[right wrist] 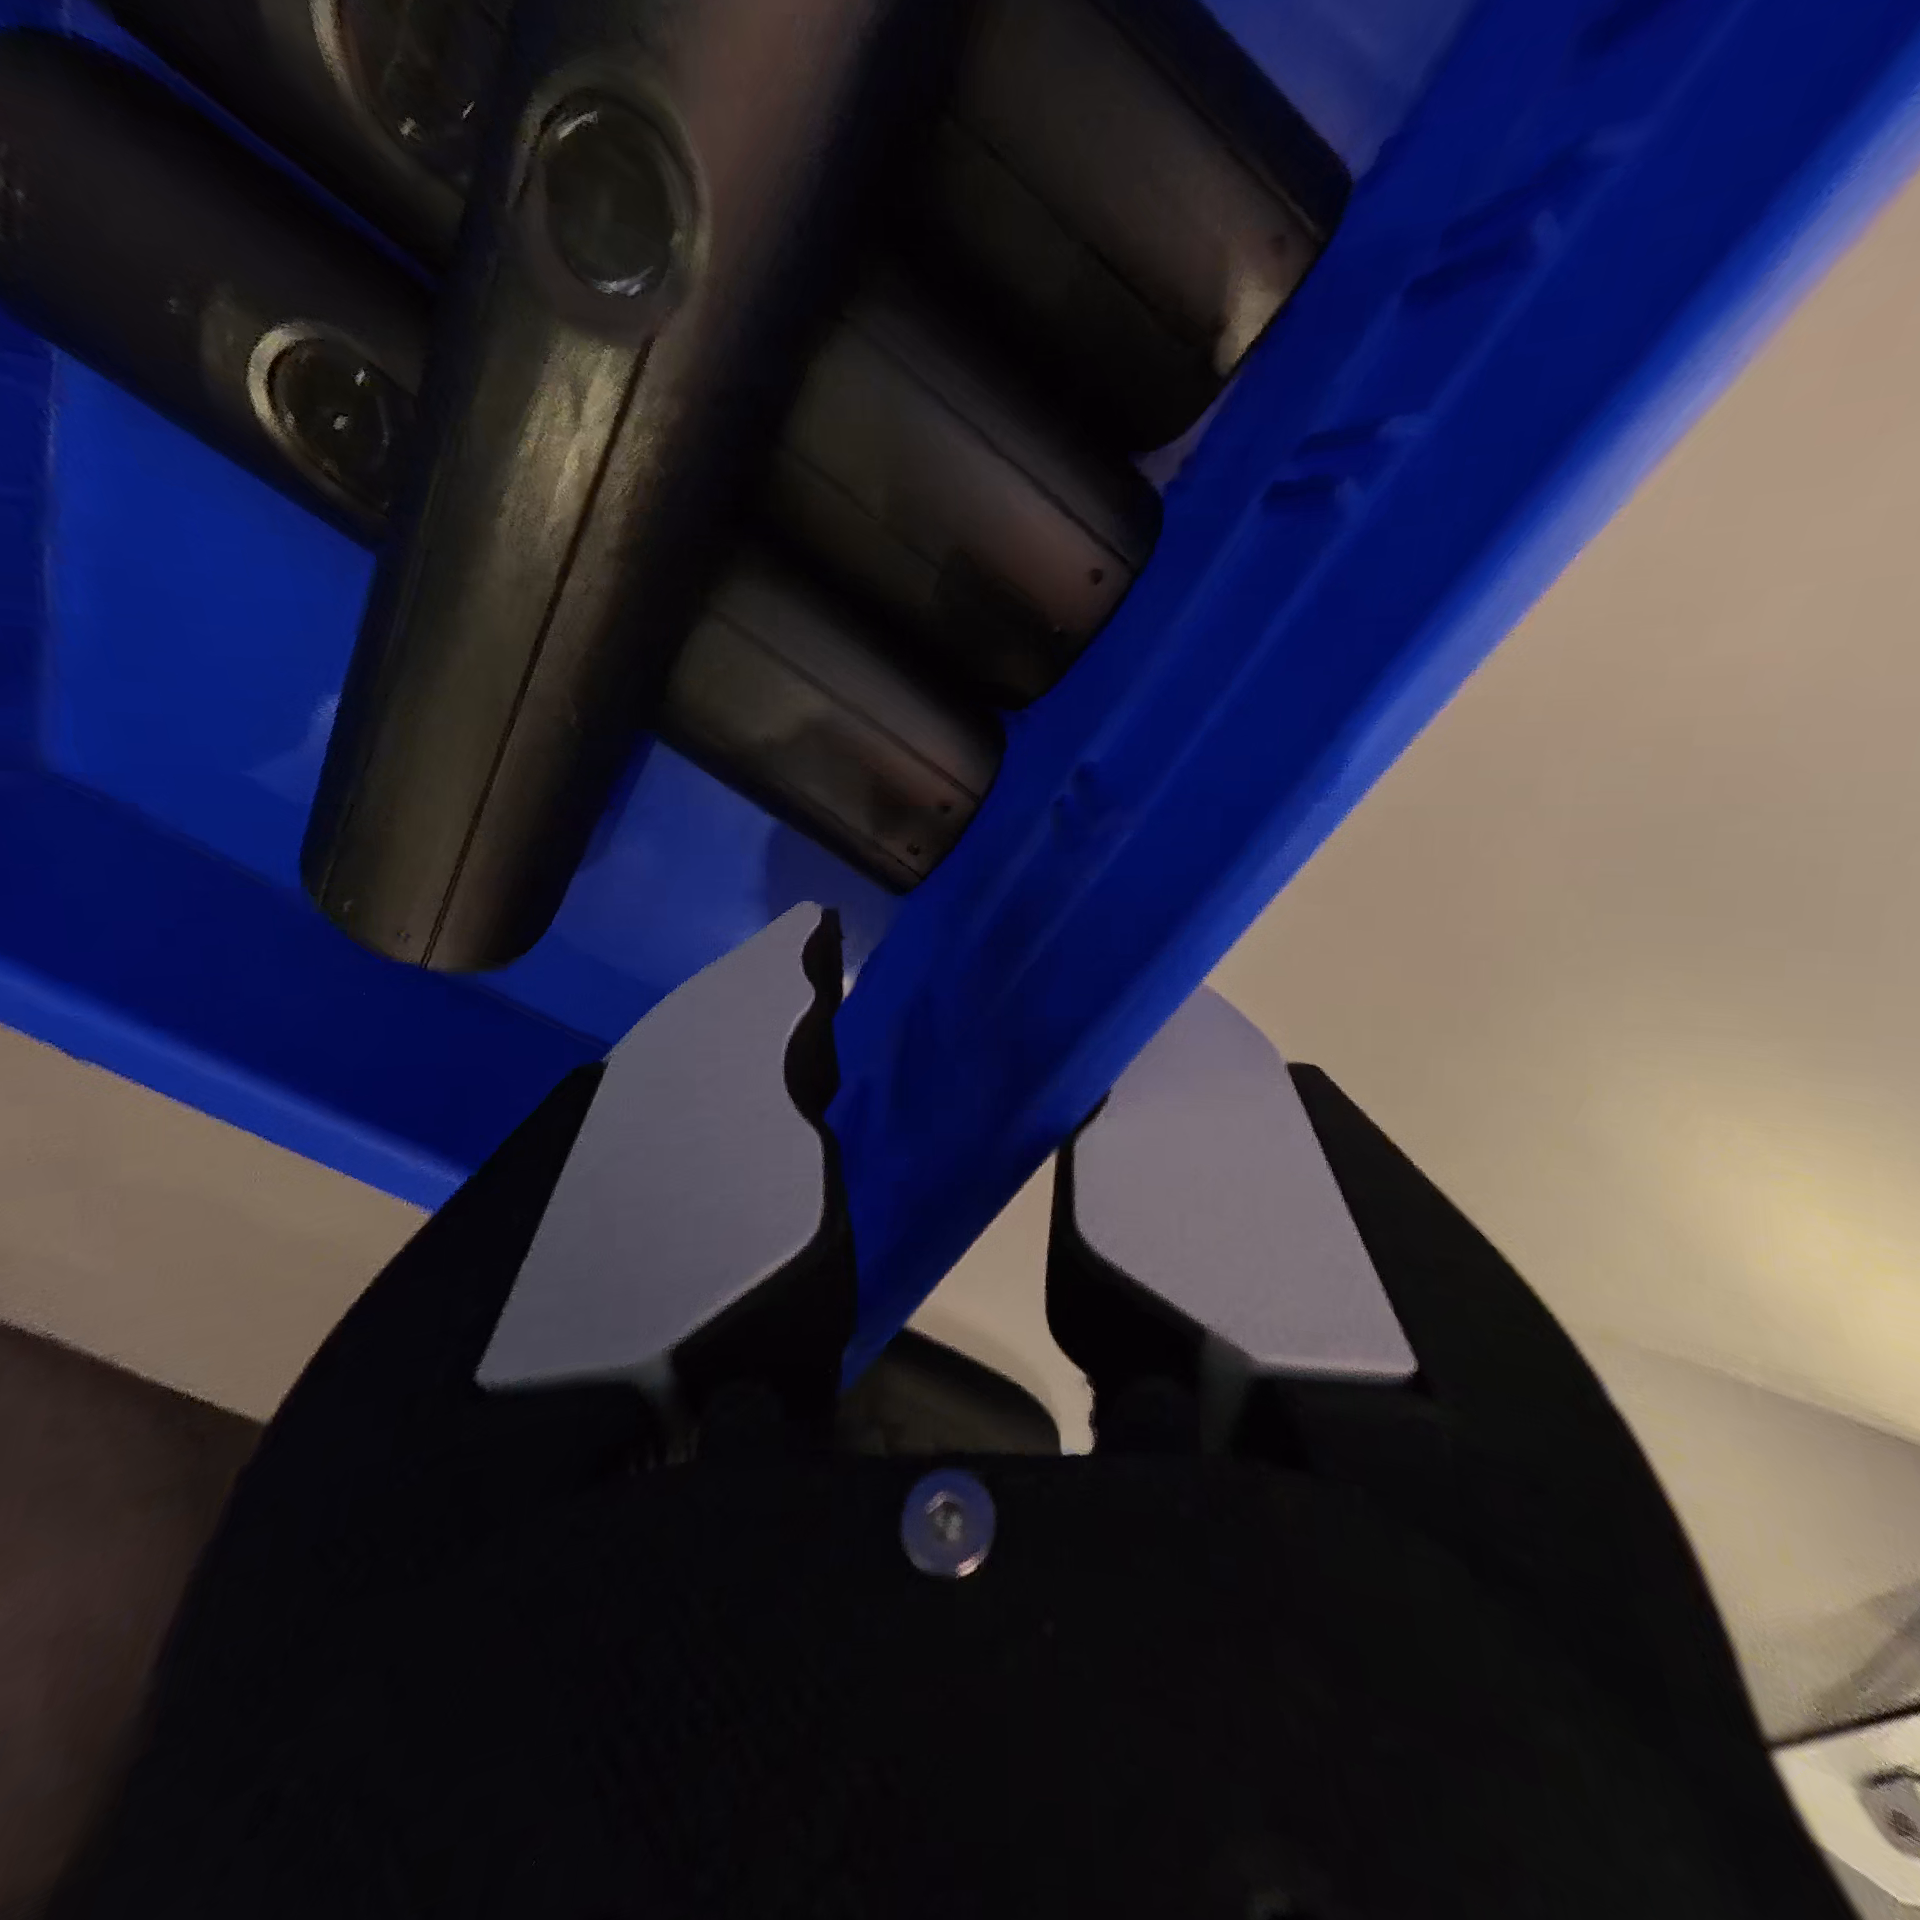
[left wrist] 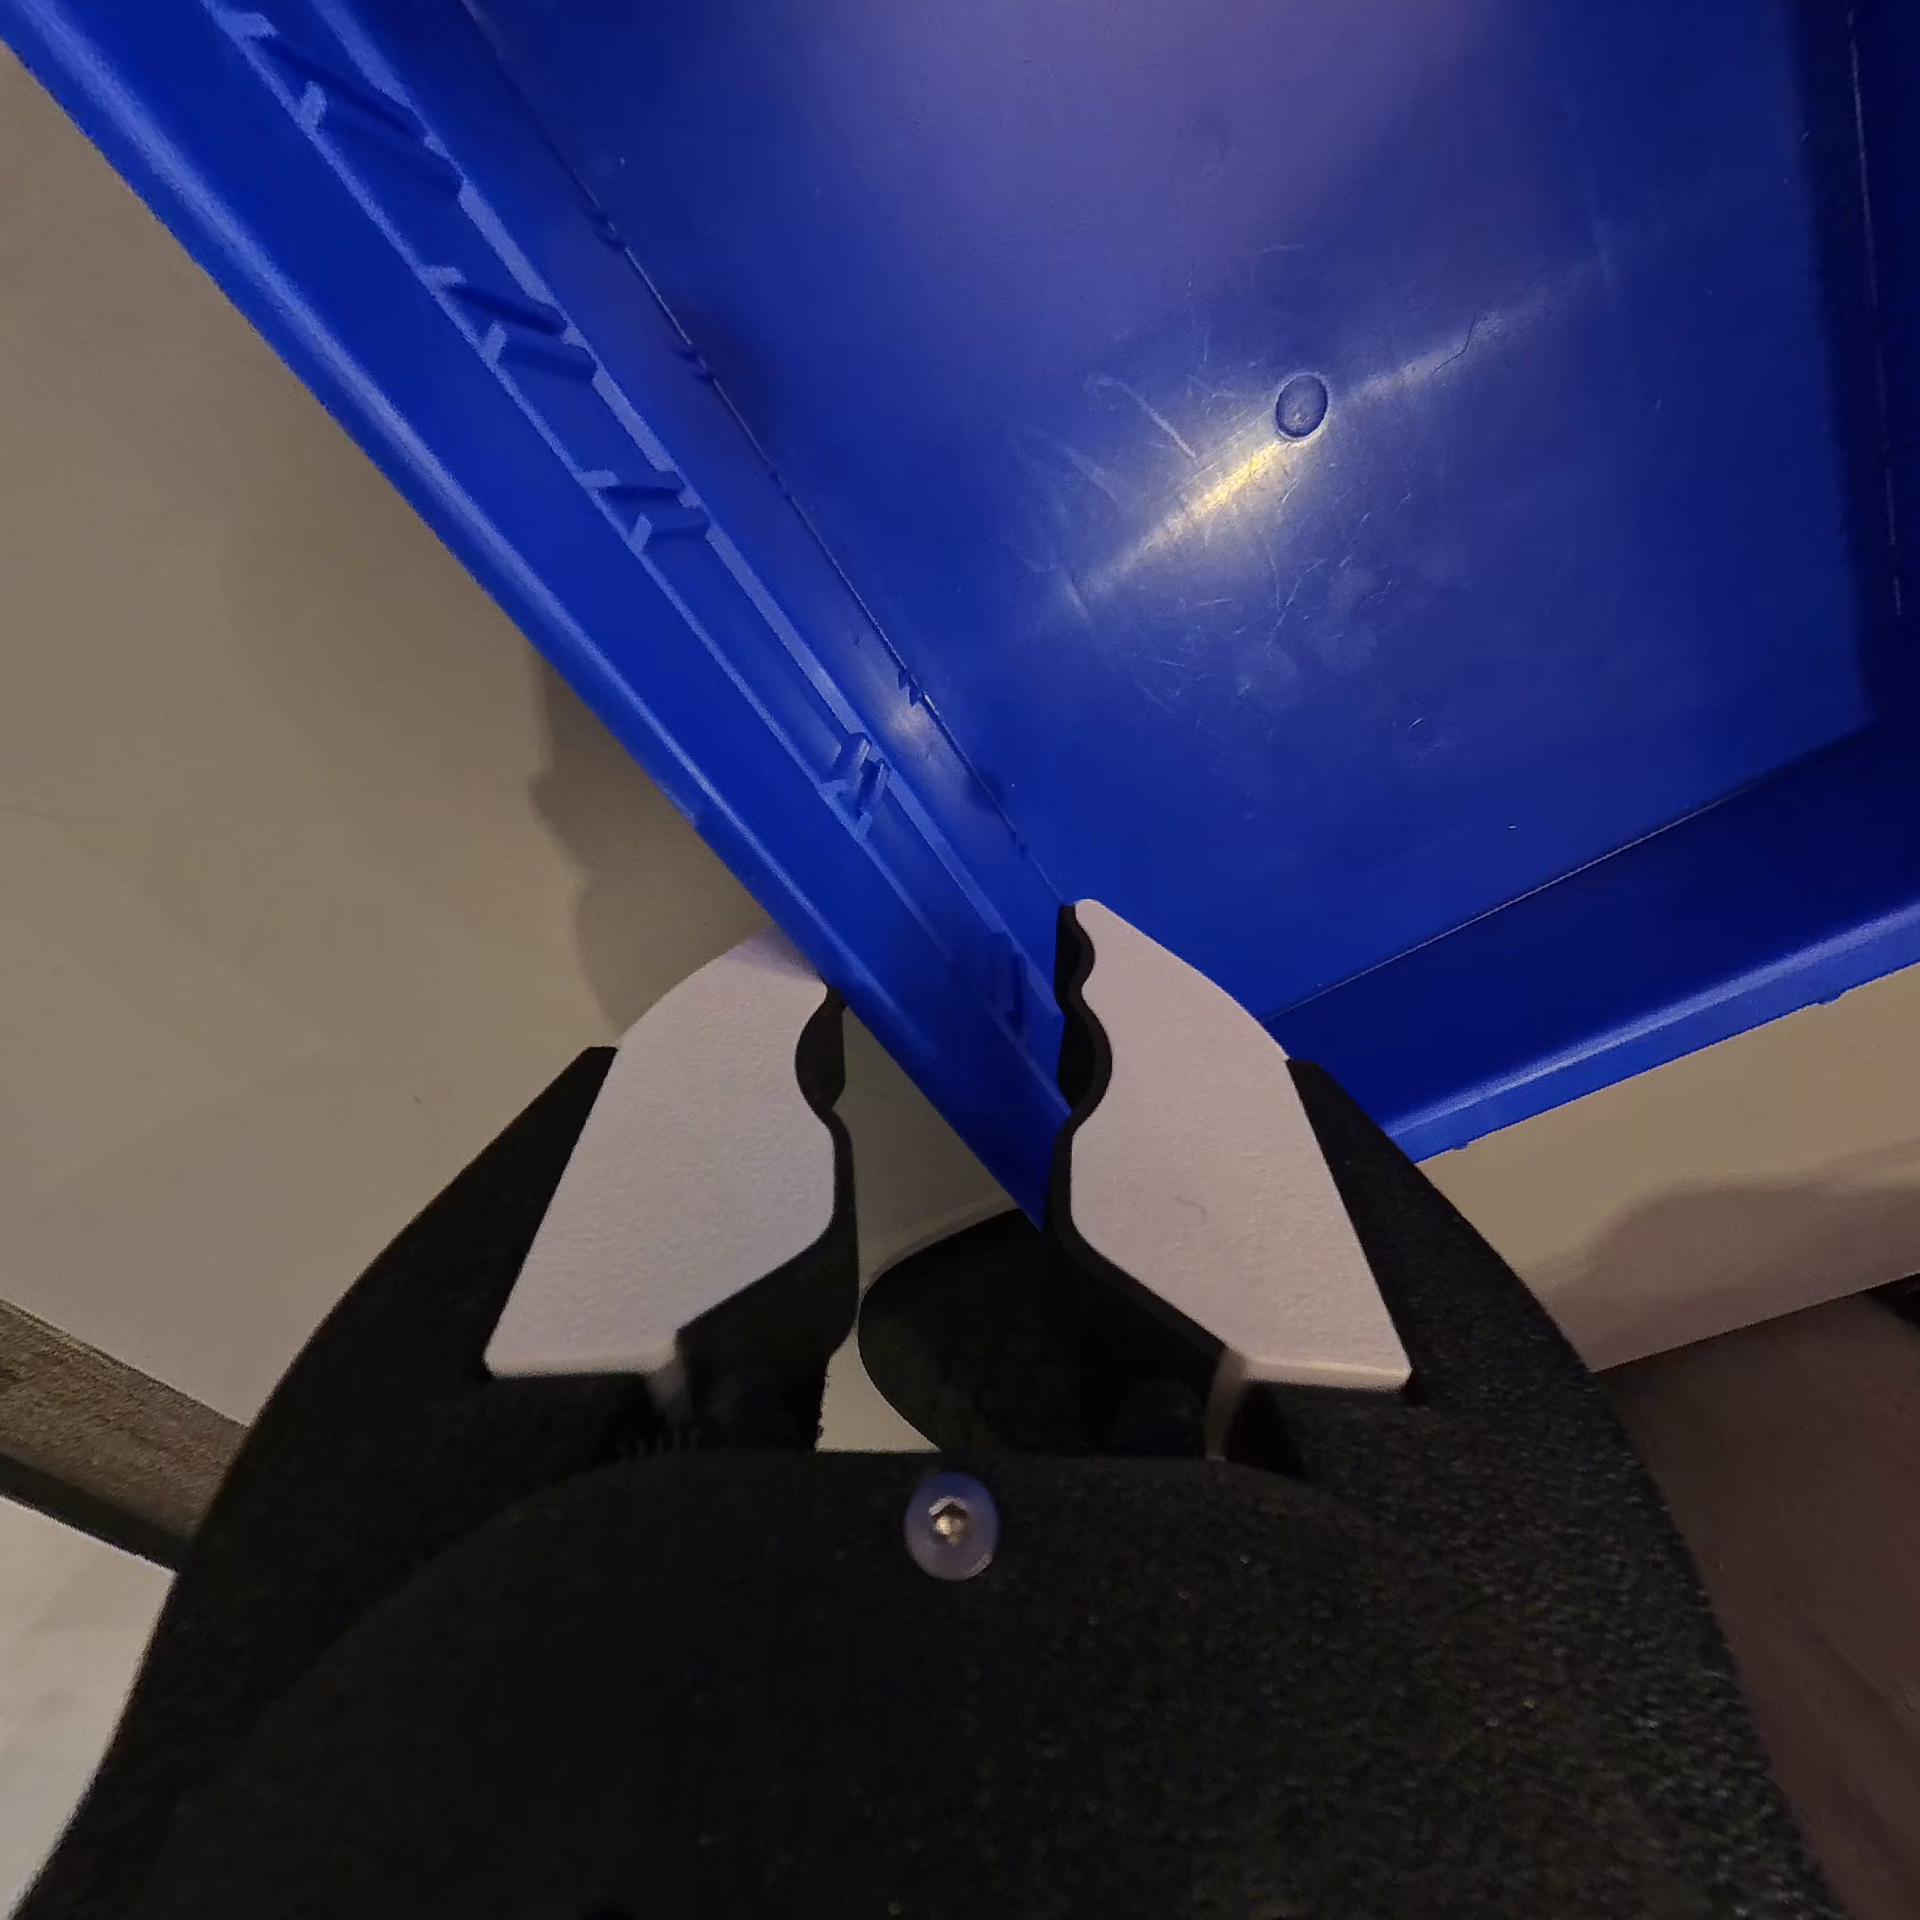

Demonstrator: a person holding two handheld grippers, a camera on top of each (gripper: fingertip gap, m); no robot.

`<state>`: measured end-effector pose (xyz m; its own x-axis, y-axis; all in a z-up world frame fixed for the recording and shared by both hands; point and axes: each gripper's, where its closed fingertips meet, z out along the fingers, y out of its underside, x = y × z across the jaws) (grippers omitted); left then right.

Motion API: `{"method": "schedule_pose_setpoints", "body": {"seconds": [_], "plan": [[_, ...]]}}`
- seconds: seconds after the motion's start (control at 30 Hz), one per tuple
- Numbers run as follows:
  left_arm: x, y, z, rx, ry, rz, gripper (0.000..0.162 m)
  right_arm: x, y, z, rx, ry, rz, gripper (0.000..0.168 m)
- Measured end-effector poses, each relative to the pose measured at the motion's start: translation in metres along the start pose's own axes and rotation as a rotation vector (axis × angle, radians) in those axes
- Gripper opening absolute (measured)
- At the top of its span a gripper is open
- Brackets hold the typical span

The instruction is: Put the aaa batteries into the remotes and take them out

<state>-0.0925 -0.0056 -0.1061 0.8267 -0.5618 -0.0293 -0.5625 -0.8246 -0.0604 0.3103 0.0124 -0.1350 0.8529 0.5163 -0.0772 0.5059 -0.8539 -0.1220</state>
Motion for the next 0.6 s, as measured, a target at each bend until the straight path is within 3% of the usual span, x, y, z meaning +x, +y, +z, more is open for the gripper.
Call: {"method": "schedule_pose_setpoints", "body": {"seconds": [0.17,0.47,0.53,0.6], "plan": [[0.000,-0.002,0.000,0.000,-0.013,0.005,0.037,0.000,-0.005,0.016,-0.024,-0.106,0.095,0.036],[0.007,-0.011,0.000,0.059,0.075,-0.008,0.037,0.008,-0.006,0.014,-0.113,-0.066,0.226,0.032],[0.008,-0.010,-0.001,0.071,0.132,-0.014,0.035,0.008,-0.007,0.014,-0.142,-0.092,0.251,0.023],[0.005,-0.014,-0.007,0.116,0.187,-0.059,0.022,0.012,-0.004,0.014,-0.154,-0.091,0.266,0.005]]}}
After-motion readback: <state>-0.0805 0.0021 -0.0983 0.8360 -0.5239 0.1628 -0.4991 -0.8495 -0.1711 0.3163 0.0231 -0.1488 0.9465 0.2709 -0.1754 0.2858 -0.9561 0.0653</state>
